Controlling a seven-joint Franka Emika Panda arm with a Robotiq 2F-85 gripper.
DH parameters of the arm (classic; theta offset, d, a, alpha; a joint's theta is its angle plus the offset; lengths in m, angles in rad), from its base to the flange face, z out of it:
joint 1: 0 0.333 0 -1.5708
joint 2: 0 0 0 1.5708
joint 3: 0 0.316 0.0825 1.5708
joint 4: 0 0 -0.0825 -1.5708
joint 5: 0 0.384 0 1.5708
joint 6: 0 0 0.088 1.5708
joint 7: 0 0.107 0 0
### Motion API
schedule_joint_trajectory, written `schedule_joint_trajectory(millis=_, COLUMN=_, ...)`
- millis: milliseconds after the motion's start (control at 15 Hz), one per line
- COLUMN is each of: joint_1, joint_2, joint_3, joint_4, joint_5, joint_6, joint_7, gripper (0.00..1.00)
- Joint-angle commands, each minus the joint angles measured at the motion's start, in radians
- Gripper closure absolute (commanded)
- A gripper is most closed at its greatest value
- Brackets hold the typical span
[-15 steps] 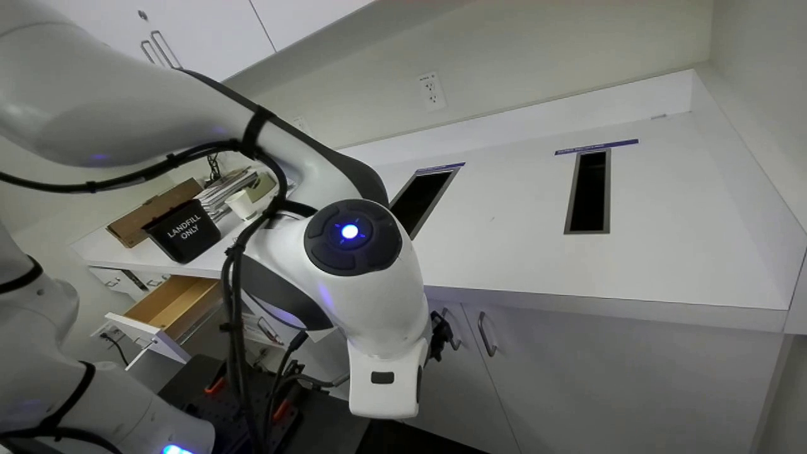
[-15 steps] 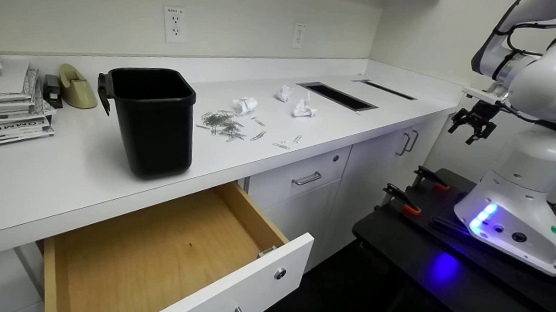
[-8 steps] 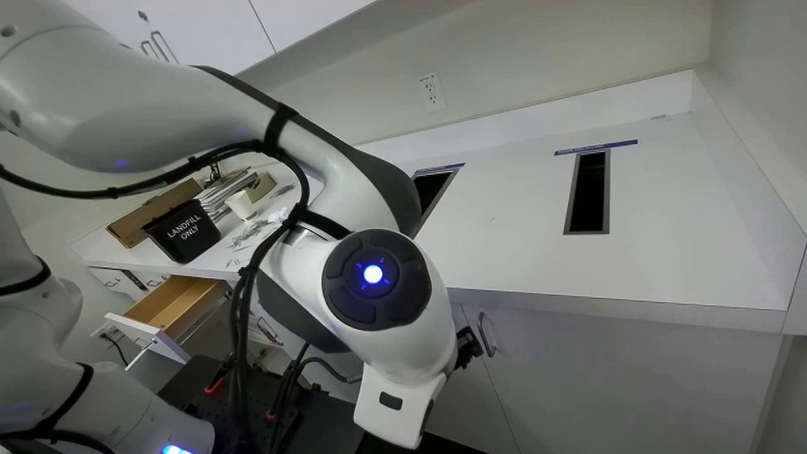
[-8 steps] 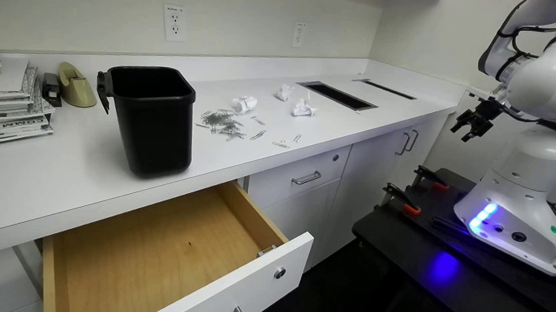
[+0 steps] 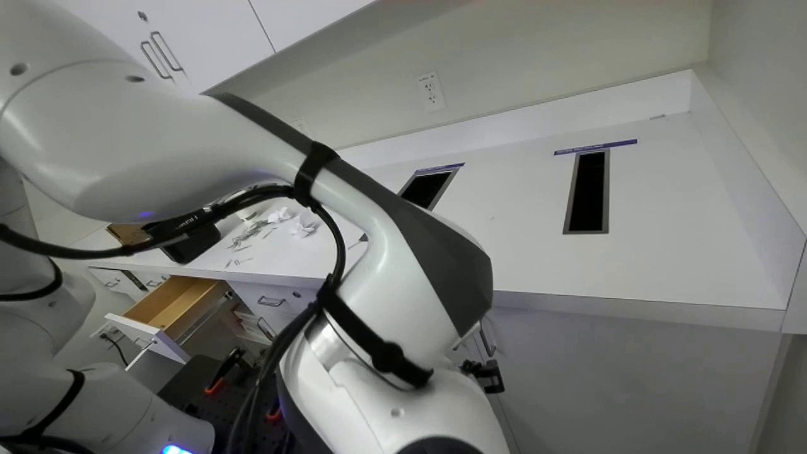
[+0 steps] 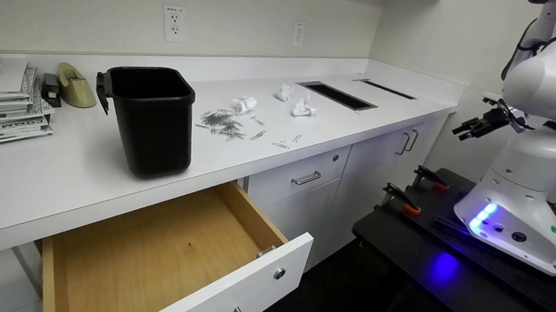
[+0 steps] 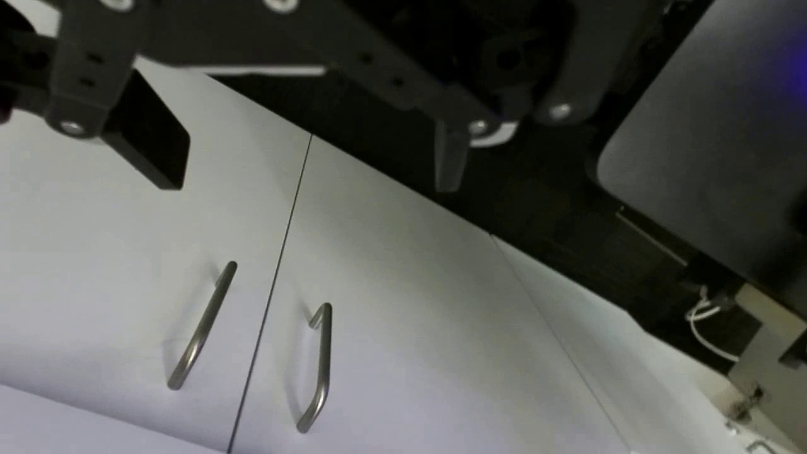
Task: Open the last bottom cabinet door
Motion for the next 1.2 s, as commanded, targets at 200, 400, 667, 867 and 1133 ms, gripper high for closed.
schedule_joint_trajectory(millis=200, joint_1=-0.062, joint_2=0.050, joint_3=0.034, joint_4=0.026, joint_5=0.040, joint_6=-0.050, joint_7=0.001, gripper=0.00)
schedule_joint_trajectory(millis=400, joint_1=-0.068, joint_2=0.054, joint_3=0.045, joint_4=0.020, joint_5=0.060, joint_6=-0.054, joint_7=-0.020, gripper=0.00)
schedule_joint_trajectory(millis=667, joint_1=-0.089, joint_2=0.079, joint_3=0.069, joint_4=-0.035, joint_5=0.172, joint_6=-0.038, joint_7=-0.063, gripper=0.00)
schedule_joint_trajectory(millis=867, joint_1=-0.129, joint_2=0.118, joint_3=0.099, joint_4=-0.059, joint_5=0.355, joint_6=-0.066, joint_7=-0.165, gripper=0.00)
schedule_joint_trajectory(millis=1133, joint_1=-0.184, joint_2=0.167, joint_3=0.136, joint_4=-0.065, joint_5=0.546, joint_6=-0.145, joint_7=-0.279, gripper=0.00)
